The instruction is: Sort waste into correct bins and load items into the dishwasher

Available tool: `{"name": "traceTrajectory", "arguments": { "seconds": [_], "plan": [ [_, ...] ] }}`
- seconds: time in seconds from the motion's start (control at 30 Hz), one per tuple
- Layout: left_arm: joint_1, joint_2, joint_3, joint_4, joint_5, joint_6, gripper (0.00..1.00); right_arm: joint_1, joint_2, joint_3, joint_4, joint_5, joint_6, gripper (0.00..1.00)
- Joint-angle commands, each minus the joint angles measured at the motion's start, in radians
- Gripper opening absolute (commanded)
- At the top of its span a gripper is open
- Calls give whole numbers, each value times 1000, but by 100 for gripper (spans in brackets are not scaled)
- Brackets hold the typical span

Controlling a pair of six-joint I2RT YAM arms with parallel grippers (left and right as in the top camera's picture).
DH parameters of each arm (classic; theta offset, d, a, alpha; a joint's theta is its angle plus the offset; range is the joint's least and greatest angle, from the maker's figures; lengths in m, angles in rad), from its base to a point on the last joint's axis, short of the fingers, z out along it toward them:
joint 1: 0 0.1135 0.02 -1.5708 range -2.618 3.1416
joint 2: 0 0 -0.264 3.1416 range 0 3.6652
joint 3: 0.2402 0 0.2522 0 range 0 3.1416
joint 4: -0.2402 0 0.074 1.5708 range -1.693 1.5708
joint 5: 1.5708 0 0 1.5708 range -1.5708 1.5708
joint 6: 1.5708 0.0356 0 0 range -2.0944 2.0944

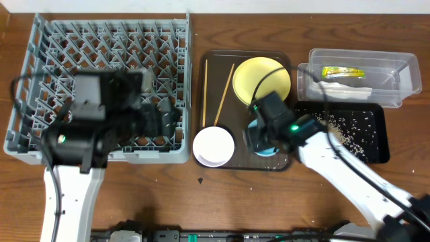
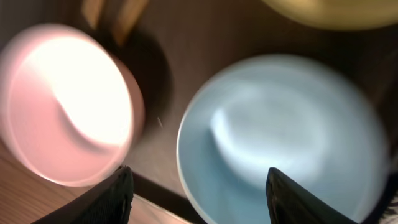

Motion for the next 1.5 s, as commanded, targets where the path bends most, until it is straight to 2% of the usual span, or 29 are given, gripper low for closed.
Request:
{"name": "traceTrajectory", "arguments": {
  "seconds": [0.0,0.13,0.23,0.33,0.5,0.63,0.77,0.97,1.17,1.23,1.3,1.47],
  "plan": [
    [-122,130,79,27,-145,-5,86,-93,-105,119,-55,-6,64,66],
    [-222,263,82,130,-184,5,84,-178,-171,171,-106,-36,113,67],
    [-272,370,82,240,-225,6,77,-233,-216,174,-139,-55,145,68],
    [-298,458,82,341,-236,30,72,-272,-238,173,-185,-69,145,70],
    [-325,626,82,503,-237,109,69,-282,-241,171,-279,-69,140,71],
    [-325,735,82,538,-254,145,65,-281,-241,171,-296,-69,140,69],
    [-325,824,82,579,-254,144,51,-281,-241,171,-311,-69,140,68],
    [-327,915,82,598,-254,143,50,-281,-241,171,-311,-69,141,66],
    [-344,964,81,625,-251,140,40,-280,-241,171,-311,-69,141,65],
    [-356,975,81,628,-251,140,35,-280,-241,171,-311,-69,141,65],
    [-368,980,81,629,-252,140,24,-280,-241,171,-311,-69,141,64],
    [-377,979,81,628,-289,140,13,-280,-241,171,-312,-70,142,62]
  ]
}}
